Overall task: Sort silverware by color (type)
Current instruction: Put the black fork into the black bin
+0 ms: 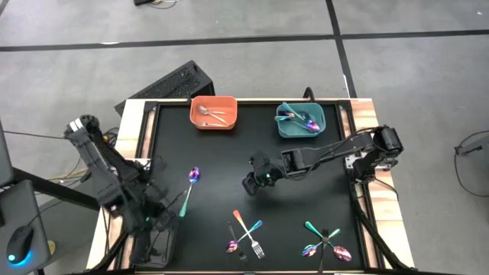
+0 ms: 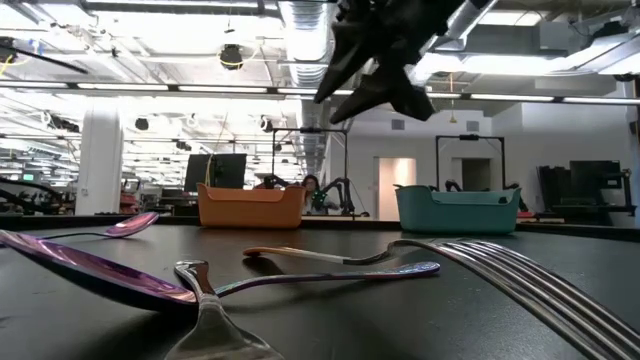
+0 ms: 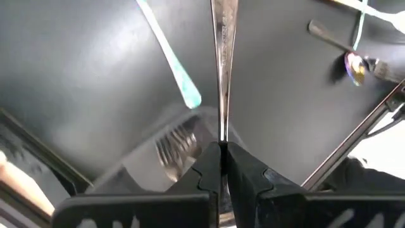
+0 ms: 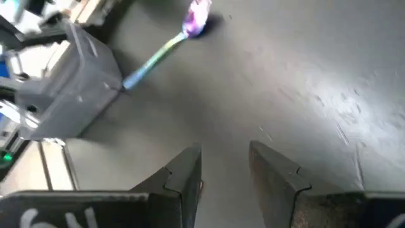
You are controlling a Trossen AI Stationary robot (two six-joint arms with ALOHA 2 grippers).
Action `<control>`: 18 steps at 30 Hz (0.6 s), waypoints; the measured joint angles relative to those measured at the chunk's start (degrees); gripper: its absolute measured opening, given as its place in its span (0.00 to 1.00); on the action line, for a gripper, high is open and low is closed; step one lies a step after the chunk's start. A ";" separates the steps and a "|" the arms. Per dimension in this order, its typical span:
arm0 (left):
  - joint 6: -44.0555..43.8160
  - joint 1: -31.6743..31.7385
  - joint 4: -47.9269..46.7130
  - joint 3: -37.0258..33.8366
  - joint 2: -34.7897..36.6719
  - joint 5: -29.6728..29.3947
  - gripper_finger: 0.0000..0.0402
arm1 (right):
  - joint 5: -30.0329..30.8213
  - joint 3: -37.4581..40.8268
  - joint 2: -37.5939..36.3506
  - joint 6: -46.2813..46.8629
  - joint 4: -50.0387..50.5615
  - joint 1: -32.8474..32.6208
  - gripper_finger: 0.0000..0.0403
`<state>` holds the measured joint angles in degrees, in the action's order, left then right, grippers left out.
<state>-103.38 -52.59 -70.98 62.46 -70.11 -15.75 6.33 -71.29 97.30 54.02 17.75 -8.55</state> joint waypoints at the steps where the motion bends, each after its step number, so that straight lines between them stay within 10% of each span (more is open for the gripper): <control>1: -2.54 -1.85 0.05 -0.01 -0.55 -0.44 0.00 | -0.03 0.00 0.00 -0.35 -0.92 0.24 0.37; 8: -16.95 -12.07 0.58 -0.02 -5.28 -5.06 0.00 | -0.13 0.00 -0.02 -0.57 -3.62 0.40 0.37; 18: -15.21 -16.76 7.28 -0.02 -14.15 -4.45 0.04 | -0.60 0.00 -0.02 -0.53 -3.45 0.24 0.37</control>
<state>-118.58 -69.35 -63.70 62.43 -84.26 -20.20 5.72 -71.29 97.27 53.49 14.31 -8.32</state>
